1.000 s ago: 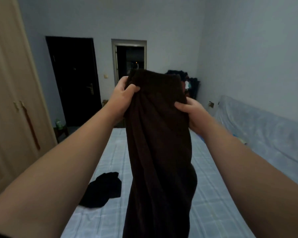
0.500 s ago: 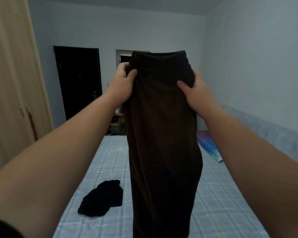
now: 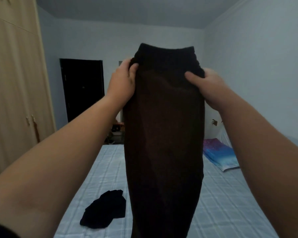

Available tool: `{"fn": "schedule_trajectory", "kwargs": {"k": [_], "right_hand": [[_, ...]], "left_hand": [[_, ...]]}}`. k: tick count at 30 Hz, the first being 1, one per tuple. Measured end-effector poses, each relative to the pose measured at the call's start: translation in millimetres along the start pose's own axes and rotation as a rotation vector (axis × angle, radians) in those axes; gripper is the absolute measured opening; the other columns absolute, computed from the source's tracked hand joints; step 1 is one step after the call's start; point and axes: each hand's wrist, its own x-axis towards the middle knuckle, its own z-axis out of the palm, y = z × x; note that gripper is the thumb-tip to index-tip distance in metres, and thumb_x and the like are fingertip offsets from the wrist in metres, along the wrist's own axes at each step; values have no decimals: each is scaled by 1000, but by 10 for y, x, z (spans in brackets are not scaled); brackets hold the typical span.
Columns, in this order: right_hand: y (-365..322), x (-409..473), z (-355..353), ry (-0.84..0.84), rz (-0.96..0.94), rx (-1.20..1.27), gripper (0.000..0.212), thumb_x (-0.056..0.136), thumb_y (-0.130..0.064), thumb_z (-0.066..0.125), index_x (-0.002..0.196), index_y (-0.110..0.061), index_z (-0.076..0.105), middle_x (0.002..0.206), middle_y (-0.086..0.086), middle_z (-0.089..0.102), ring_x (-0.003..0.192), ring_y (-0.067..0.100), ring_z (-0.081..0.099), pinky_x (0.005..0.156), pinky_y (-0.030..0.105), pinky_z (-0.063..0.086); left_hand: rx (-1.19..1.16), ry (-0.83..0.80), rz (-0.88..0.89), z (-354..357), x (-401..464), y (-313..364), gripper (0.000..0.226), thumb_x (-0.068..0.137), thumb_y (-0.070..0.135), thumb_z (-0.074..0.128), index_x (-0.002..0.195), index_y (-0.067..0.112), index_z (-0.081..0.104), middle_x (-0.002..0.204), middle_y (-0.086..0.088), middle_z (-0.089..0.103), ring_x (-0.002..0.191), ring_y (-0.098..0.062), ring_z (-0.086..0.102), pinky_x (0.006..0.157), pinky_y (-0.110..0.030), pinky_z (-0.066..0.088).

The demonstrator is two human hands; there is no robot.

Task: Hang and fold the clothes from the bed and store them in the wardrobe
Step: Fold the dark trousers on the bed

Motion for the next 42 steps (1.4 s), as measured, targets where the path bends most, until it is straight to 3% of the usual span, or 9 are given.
{"fn": "schedule_trajectory", "kwargs": {"k": [3,5,10,13,16,24,35,39,42], "right_hand": [[69,80,39,156,-72,-396,23,99,-30,62,115,-14,64,96,-8,65,85,7,62,78,20,49],[142,90,83,228,-106,-468,31,100,-32,60,122,-11,64,102,-4,62,94,13,57,76,23,40],[181,-65,106,206,-26,-153,25,96,-35,65,111,-15,69,103,0,74,96,18,71,88,40,58],[52,-255,72,147,-52,-47,12,96,-31,66,101,-20,70,95,-4,76,86,8,73,78,27,60],[-173,-393,44,140,-107,10,11,95,-27,67,98,-17,72,95,2,78,89,18,74,79,32,60],[-336,-434,48,144,-114,46,21,93,-29,70,100,-9,72,97,9,77,92,26,74,84,42,61],[1414,-176,414,-12,281,79,20,89,-32,75,101,-15,75,99,5,78,92,24,75,85,40,60],[2207,-16,600,-86,432,18,18,91,-36,72,103,-22,72,100,-4,77,88,11,74,77,28,58],[2915,223,761,-100,522,35,13,93,-35,70,101,-24,70,100,-5,75,88,11,73,70,22,55]], "left_hand": [[87,-65,2,-85,25,-47,31,106,24,42,127,9,60,109,-4,66,96,-13,58,70,-9,33],[85,-90,10,-141,-1,-12,30,106,24,44,127,10,60,106,2,62,94,-8,54,67,-2,34],[-150,-123,-109,-265,-167,90,24,104,26,50,119,14,64,96,13,65,82,7,62,68,-3,43],[-356,-137,-151,-425,-297,121,23,103,24,53,114,9,66,95,4,71,80,2,68,70,-14,50],[-500,-122,-96,-603,-335,246,17,103,17,52,105,5,64,87,-4,68,73,-4,66,67,-20,51],[-479,-137,-95,-698,-354,330,17,104,19,51,100,8,64,78,7,70,72,-5,65,67,-22,51],[-188,-450,-546,174,-903,-998,24,103,34,50,117,19,62,93,1,71,68,-2,67,58,-22,56],[-117,-496,-668,678,-1145,-1660,28,102,36,53,119,19,66,105,5,72,94,-5,68,79,-22,53],[-76,-518,-758,1126,-1234,-2166,22,103,35,52,111,21,67,97,9,70,80,4,63,65,-15,46]]}}
